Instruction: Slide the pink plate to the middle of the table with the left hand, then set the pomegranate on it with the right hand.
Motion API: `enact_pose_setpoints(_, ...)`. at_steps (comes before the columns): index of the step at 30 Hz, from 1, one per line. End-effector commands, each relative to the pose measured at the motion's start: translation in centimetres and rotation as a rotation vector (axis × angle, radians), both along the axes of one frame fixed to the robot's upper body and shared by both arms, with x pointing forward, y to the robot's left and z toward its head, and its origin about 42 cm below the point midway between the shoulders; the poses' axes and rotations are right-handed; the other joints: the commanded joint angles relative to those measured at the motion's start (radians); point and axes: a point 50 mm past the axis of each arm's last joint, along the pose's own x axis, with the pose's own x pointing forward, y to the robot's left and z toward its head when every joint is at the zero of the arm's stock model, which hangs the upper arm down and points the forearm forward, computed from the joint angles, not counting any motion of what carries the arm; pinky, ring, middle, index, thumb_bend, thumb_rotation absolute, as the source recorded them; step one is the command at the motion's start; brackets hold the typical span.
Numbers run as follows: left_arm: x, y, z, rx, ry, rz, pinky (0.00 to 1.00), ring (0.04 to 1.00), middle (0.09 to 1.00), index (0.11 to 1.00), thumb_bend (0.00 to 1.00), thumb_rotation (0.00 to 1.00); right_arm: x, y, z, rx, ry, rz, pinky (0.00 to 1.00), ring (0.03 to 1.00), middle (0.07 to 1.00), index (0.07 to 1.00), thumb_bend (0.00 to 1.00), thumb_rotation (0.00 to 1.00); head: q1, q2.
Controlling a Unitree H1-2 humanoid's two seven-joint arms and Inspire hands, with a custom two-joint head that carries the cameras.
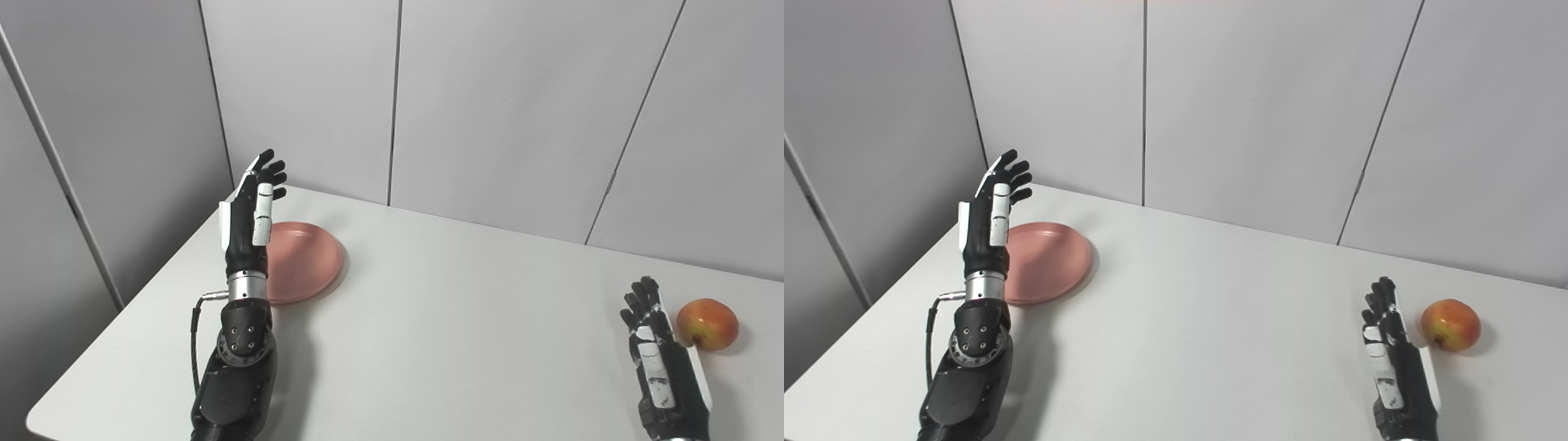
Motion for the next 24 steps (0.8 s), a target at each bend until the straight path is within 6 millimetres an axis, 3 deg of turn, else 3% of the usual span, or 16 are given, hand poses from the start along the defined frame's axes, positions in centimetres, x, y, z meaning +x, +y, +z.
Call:
enact_pose_setpoints(1, 1.1, 1.3, 3.0, 0.07, -0.078, 0.032, 0.74, 0.763, 0.771, 0.761, 0.71, 1.0, -1.0, -1.6, -1.4, -0.001, 0.04, -0.019, 1.0, 1.0, 1.0, 1.0, 0.5, 0.84, 0.006, 0.001)
enact_pose_setpoints(13, 0.8, 5.1, 1.2, 0.075, -0.029, 0.132, 0.74, 0.76, 0.77, 0.763, 0.76, 1.0, -1.4, -1.8, -0.7, 0.026, 0.048, -0.001, 1.0, 1.0, 1.0, 1.0, 0.45, 0.85, 0.044, 0.004)
enact_pose_setpoints(24, 0.9, 6.8, -0.8, 0.027, 0.033, 0.167, 0.74, 0.77, 0.778, 0.769, 0.79, 1.0, -1.6, -1.8, -0.1, 0.028, 0.061, 0.004, 1.0, 1.0, 1.0, 1.0, 0.4, 0.89, 0.058, 0.003)
